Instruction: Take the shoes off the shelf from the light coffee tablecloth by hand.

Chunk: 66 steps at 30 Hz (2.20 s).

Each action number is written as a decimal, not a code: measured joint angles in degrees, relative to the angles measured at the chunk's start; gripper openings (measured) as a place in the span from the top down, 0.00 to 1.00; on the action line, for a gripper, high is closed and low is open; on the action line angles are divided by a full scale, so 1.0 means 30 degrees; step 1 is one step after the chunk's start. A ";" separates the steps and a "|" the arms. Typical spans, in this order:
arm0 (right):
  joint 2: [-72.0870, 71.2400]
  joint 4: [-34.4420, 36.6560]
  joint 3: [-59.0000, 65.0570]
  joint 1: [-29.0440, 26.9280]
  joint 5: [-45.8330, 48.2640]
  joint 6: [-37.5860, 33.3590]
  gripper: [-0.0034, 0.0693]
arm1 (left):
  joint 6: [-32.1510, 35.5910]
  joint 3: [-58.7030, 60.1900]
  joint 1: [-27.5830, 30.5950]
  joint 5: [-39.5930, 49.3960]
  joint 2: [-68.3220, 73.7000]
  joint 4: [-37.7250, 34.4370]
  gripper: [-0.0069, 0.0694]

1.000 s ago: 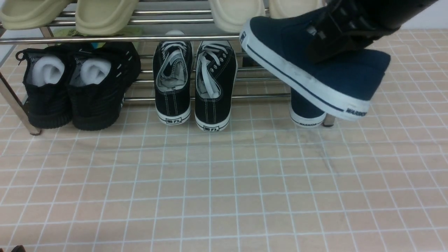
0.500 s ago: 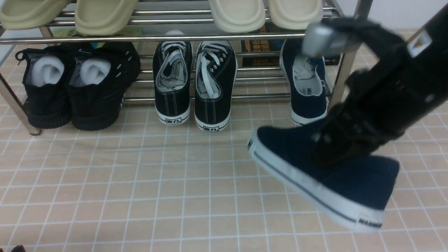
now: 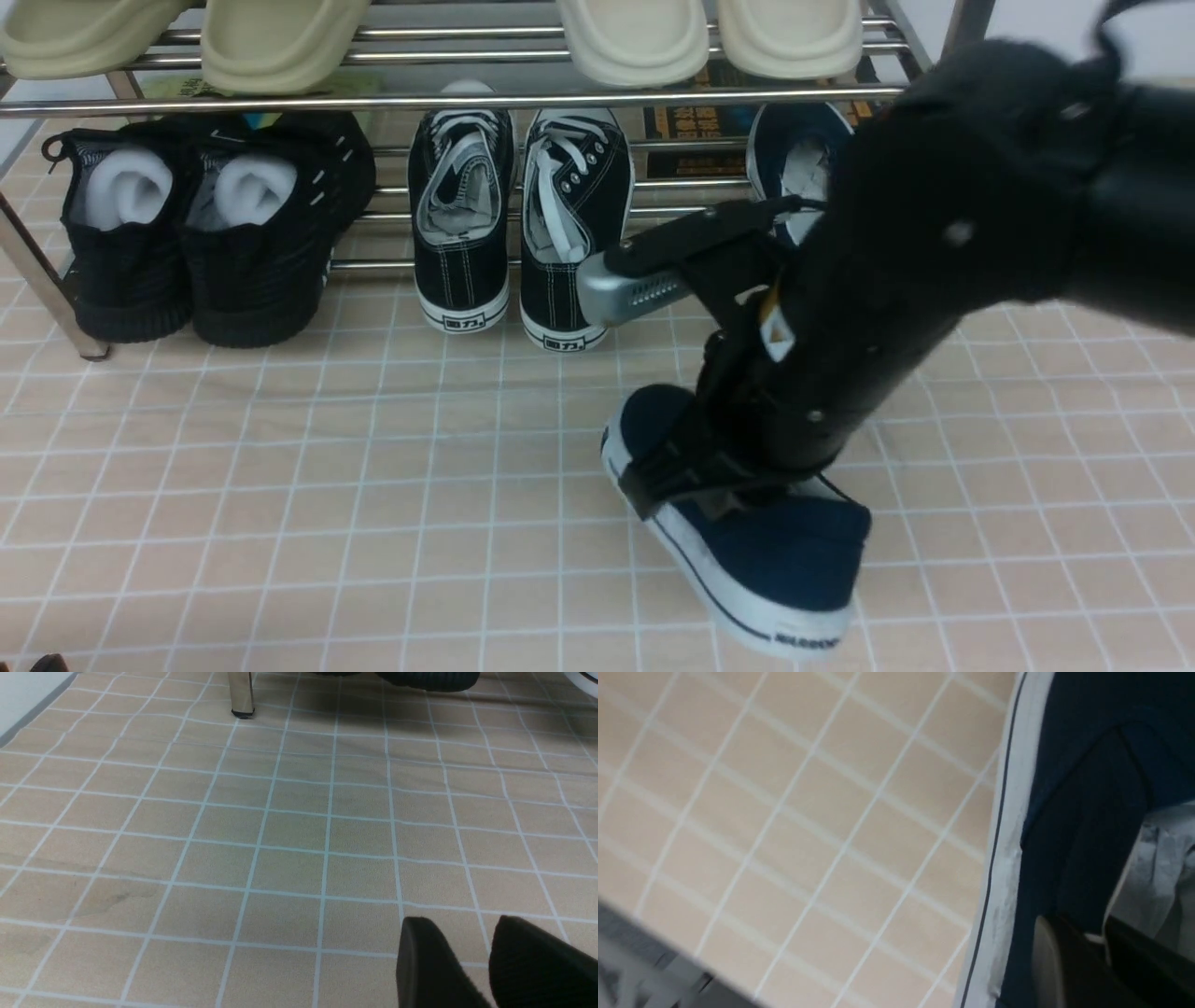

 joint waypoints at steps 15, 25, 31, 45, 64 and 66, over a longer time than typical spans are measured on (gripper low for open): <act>0.2026 -0.2751 0.0000 0.0024 -0.3537 0.2159 0.89 | 0.0000 0.0000 0.0000 0.0000 0.0000 0.0000 0.59; 0.3010 -0.2083 0.0000 0.0059 -0.5455 0.2243 0.89 | 0.0000 0.0000 0.0000 0.0000 0.0000 0.0000 0.59; 0.3238 -0.0765 0.0000 0.0059 -0.6065 0.2268 0.87 | 0.0000 0.0000 0.0000 0.0000 0.0000 0.0000 0.59; 0.3238 0.2355 -0.1906 0.0042 -0.2528 0.2124 0.58 | 0.0000 0.0000 0.0000 0.0000 0.0000 0.0000 0.59; 0.2893 0.0778 -1.0575 0.0001 0.3844 -0.7367 0.86 | 0.0000 0.0000 0.0000 0.0000 0.0000 0.0000 0.59; 0.2134 0.0003 -1.0732 -0.0179 0.3946 -0.7461 0.94 | 0.0000 0.0000 0.0000 0.0000 0.0000 0.0000 0.59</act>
